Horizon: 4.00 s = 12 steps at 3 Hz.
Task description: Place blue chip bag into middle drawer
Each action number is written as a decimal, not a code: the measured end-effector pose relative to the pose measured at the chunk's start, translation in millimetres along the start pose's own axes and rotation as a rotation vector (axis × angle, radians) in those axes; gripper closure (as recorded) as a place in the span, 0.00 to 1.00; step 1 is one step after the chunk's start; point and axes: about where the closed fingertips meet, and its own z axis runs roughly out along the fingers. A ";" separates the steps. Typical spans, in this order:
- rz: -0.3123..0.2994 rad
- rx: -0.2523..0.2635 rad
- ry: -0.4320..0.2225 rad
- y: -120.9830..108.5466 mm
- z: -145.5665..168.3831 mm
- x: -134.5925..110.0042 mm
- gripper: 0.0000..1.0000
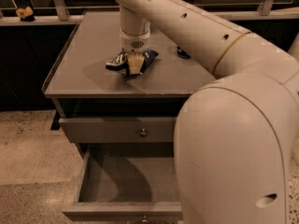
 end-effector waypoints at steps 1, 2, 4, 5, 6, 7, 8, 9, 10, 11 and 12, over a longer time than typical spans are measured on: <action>-0.006 0.001 -0.002 -0.3 0.7 -1.1 1.00; 0.026 0.029 -0.004 7.9 -9.5 17.1 1.00; 0.126 0.151 0.014 48.0 -50.6 82.4 1.00; 0.180 0.214 0.030 73.6 -71.2 121.5 1.00; 0.242 0.267 0.043 97.8 -85.8 165.0 1.00; 0.311 0.303 0.066 123.5 -97.4 219.7 1.00; 0.311 0.303 0.066 123.5 -97.4 219.7 1.00; 0.356 0.334 0.098 130.3 -111.3 240.0 1.00; 0.437 0.404 0.173 152.4 -138.5 284.2 1.00; 0.463 0.434 0.173 161.8 -129.6 291.4 1.00; 0.468 0.414 0.108 188.3 -78.6 252.4 1.00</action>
Offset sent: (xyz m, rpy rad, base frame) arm -0.0182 -0.0493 0.0222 0.0250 -0.0547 -0.0728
